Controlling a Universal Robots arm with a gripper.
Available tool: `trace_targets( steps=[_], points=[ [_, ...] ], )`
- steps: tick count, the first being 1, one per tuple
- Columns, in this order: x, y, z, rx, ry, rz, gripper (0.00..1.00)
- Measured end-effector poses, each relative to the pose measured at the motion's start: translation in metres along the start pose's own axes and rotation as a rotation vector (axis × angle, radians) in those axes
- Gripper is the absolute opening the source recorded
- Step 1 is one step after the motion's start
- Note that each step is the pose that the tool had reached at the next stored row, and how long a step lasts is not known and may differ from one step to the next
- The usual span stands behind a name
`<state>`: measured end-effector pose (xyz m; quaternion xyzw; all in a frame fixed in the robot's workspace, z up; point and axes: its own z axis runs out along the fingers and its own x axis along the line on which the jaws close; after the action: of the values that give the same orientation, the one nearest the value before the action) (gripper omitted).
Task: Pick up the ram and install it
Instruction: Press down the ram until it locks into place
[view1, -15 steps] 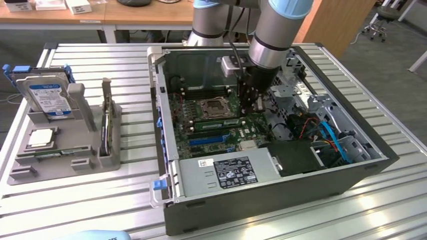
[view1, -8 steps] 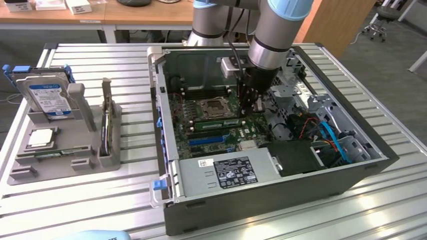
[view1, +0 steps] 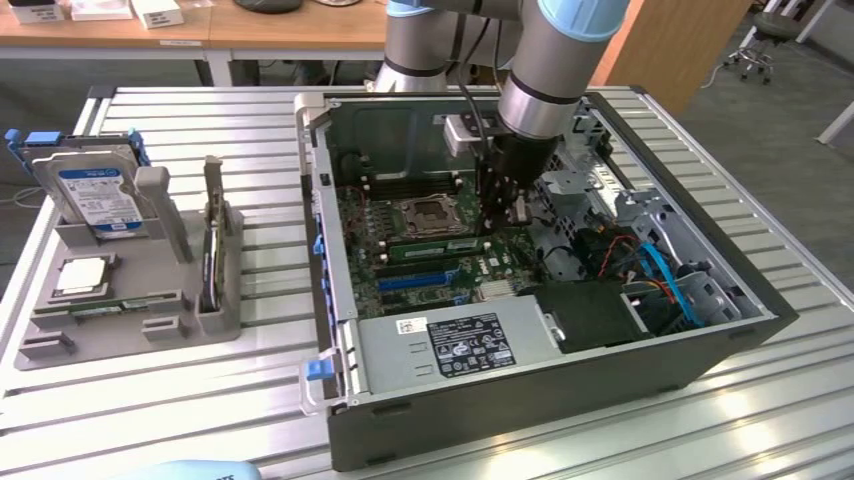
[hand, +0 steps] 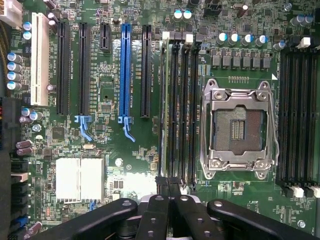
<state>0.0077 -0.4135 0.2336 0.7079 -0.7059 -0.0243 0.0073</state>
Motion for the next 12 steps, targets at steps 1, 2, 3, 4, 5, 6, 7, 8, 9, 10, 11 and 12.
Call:
trace_targets(
  steps=[1, 2, 3, 4, 5, 6, 7, 8, 9, 10, 11, 12],
  points=[
    [0.0000, 0.0000, 0.0003, 0.0001, -0.0001, 0.000, 0.10],
    [0.0000, -0.0001, 0.0009, 0.0001, -0.0002, 0.000, 0.10],
    [0.0000, -0.0001, 0.0014, 0.0000, 0.0000, 0.000, 0.10],
    [0.0001, -0.0001, 0.0019, 0.0000, 0.0001, 0.000, 0.10],
    [0.0001, -0.0001, 0.0025, -0.0001, 0.0001, 0.000, 0.10],
    [0.0001, -0.0002, 0.0029, 0.0000, 0.0001, 0.000, 0.10],
    [0.0001, -0.0002, 0.0030, -0.0001, 0.0003, 0.000, 0.10],
    [0.0001, -0.0001, 0.0031, -0.0001, 0.0004, 0.000, 0.10],
    [0.0001, -0.0002, 0.0031, -0.0001, 0.0003, 0.000, 0.10],
    [0.0001, -0.0002, 0.0031, -0.0001, 0.0002, 0.000, 0.10],
    [0.0001, -0.0002, 0.0032, -0.0001, 0.0002, 0.000, 0.10],
    [0.0000, -0.0002, 0.0037, 0.0001, -0.0003, 0.000, 0.10]
  ],
)
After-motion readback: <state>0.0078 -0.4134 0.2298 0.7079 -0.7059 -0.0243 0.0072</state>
